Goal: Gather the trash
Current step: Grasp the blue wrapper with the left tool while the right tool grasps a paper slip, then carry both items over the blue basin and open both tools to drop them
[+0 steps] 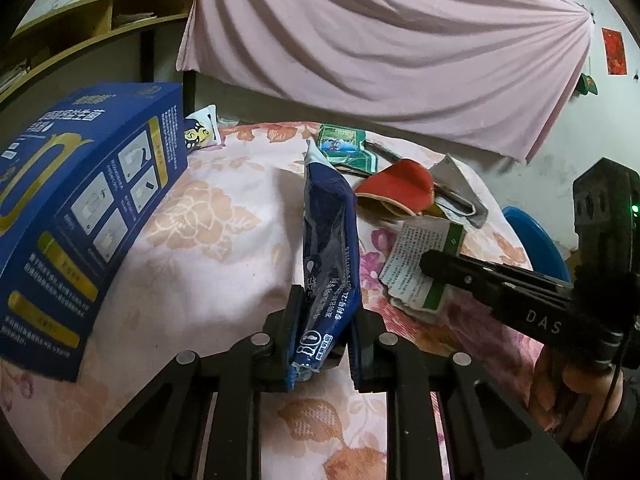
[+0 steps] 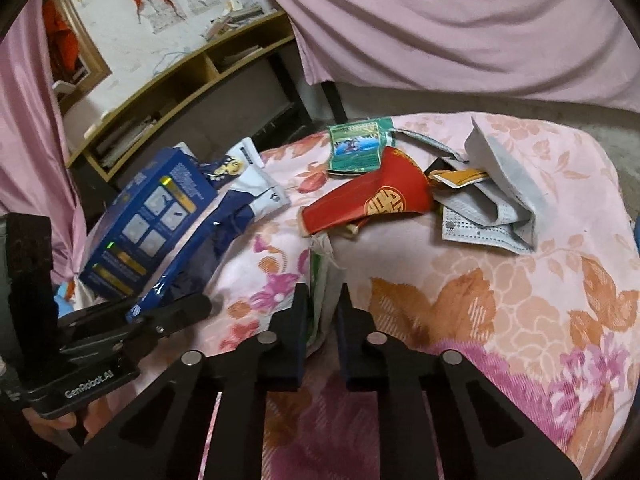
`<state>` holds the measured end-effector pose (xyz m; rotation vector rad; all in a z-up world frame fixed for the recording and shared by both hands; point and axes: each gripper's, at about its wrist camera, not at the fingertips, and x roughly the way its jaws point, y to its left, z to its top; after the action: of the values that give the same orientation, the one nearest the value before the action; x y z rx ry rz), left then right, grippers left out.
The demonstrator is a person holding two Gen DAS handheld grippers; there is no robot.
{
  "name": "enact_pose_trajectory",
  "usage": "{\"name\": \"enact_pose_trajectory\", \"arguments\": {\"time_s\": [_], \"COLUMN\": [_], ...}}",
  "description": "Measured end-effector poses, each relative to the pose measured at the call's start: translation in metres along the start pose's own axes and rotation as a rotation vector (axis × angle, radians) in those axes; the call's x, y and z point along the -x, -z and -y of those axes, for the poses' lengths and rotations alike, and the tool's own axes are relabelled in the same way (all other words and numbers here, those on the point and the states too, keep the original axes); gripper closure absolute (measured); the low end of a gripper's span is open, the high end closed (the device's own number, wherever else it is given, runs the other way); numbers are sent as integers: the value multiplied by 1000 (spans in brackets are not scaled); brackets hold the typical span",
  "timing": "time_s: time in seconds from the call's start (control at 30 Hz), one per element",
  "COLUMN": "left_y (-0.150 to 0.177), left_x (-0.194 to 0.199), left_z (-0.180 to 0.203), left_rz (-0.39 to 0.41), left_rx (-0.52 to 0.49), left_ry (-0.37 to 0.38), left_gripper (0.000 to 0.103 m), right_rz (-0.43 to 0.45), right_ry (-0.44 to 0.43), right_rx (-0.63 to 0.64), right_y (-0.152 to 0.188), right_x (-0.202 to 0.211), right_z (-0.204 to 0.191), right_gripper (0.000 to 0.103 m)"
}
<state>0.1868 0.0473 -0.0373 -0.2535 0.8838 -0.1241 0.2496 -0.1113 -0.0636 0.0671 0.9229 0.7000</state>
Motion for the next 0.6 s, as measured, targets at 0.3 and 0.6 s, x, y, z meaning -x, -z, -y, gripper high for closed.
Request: {"name": "enact_pose_trajectory", "arguments": {"time_s": [0.3,0.6], "left_y": [13,15], "left_x": [17,38], "left_z": [15,50], "left_rz": [55,209], "left_rx": [-11,-68], "left_ry": [12,64], "left_gripper": [89,89], "right_rz": [119,368], "right_ry": [81,206], "right_rx": [70,119], "right_y": [28,45], "right_x": [42,88], "right_z": [-20,-29], "right_gripper": [96,96]}}
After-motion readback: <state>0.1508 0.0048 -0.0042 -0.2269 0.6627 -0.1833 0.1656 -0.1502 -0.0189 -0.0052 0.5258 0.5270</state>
